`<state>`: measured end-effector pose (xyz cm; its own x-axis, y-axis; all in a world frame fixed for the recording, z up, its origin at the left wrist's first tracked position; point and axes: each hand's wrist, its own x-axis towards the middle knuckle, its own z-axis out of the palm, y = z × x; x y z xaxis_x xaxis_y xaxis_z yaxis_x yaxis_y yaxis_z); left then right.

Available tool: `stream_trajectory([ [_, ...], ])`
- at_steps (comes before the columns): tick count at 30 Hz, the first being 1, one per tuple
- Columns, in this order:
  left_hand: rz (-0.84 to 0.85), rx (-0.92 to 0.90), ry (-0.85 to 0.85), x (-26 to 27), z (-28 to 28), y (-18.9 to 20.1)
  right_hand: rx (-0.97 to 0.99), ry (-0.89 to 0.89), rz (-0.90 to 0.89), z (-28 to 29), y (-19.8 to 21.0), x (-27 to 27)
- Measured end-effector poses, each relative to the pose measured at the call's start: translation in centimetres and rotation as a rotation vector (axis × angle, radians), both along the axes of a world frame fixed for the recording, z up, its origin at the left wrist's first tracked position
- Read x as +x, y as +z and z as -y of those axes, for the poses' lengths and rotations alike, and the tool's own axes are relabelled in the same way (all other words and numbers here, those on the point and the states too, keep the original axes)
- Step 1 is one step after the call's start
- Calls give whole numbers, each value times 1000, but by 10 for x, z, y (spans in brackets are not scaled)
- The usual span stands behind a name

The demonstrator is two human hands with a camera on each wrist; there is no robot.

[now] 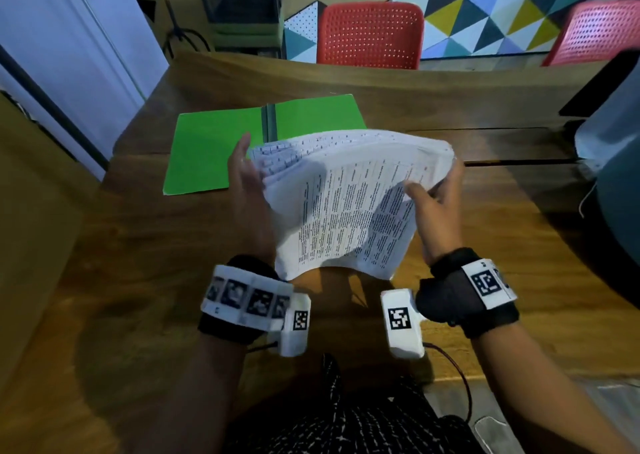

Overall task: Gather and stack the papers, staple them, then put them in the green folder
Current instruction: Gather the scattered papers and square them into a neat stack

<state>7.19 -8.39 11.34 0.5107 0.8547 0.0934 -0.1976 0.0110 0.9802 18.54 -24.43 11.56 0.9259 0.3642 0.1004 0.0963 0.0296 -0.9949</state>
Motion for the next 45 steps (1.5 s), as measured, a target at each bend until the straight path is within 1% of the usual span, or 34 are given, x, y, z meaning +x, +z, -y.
stream_trajectory([
  [1,63,36,-41,-2,8,-3,-13,4,-53,-3,-3,0],
  [2,115,114,-76,-2,14,-8,-30,4,-81,-6,-5,0],
  [4,135,243,-117,-3,23,-13,-45,-11,-113,-12,-6,0],
  [7,131,345,-156,-1,17,-21,-23,-64,-119,-17,-7,3],
  [9,177,322,-195,-2,17,-17,-28,-102,-134,-19,-9,4],
  [11,207,246,-227,-5,20,-9,-32,-130,-152,-18,-10,6],
  [13,177,186,-281,-11,21,-1,-24,-145,-152,-18,-10,6],
  [14,115,183,-321,-14,22,4,-25,-142,-144,-18,-10,7],
  [16,-60,257,-401,-18,21,9,-20,-115,-131,-19,-9,6],
  [17,-137,268,-384,-18,21,10,-12,-98,-127,-19,-9,6],
  [18,-182,259,-324,-14,20,11,-2,-83,-119,-19,-8,5],
  [19,-187,224,-243,-8,16,8,7,-68,-100,-18,-6,3],
  [22,-65,141,22,3,-1,14,46,-16,8,-17,7,-1],
  [23,-11,148,50,4,-5,21,92,3,49,-16,14,-2],
  [24,35,181,33,4,-6,31,157,17,94,-15,22,0],
  [26,65,249,-8,2,-7,49,280,35,174,-12,33,6],
  [27,70,294,-26,1,-8,53,313,40,184,-10,37,8],
  [29,92,243,-113,1,-19,45,314,39,141,-7,35,12],
  [30,56,188,-173,3,-27,34,277,47,89,-5,29,13],
  [31,-41,153,-230,5,-32,22,223,65,19,-4,22,12],
  [32,-158,142,-303,9,-31,11,163,96,-56,-4,12,12],
  [33,-240,145,-360,11,-26,2,105,120,-109,-5,4,12],
  [34,-269,163,-355,14,-22,-5,54,126,-126,-6,0,10],
  [36,-224,191,-271,19,-17,-4,28,100,-91,-10,4,11],
  [37,-178,182,-231,20,-17,3,61,94,-61,-11,10,12],
  [39,-71,165,-176,20,-22,17,187,91,-15,-12,24,15],
  [41,-1,176,-191,16,-27,27,289,88,7,-11,31,18],
  [42,-4,188,-203,14,-29,27,282,79,-2,-12,30,18],
  [43,-42,199,-220,12,-29,24,235,52,-13,-12,27,17],
  [45,-150,200,-268,12,-31,8,38,-74,-16,-15,21,11],
])
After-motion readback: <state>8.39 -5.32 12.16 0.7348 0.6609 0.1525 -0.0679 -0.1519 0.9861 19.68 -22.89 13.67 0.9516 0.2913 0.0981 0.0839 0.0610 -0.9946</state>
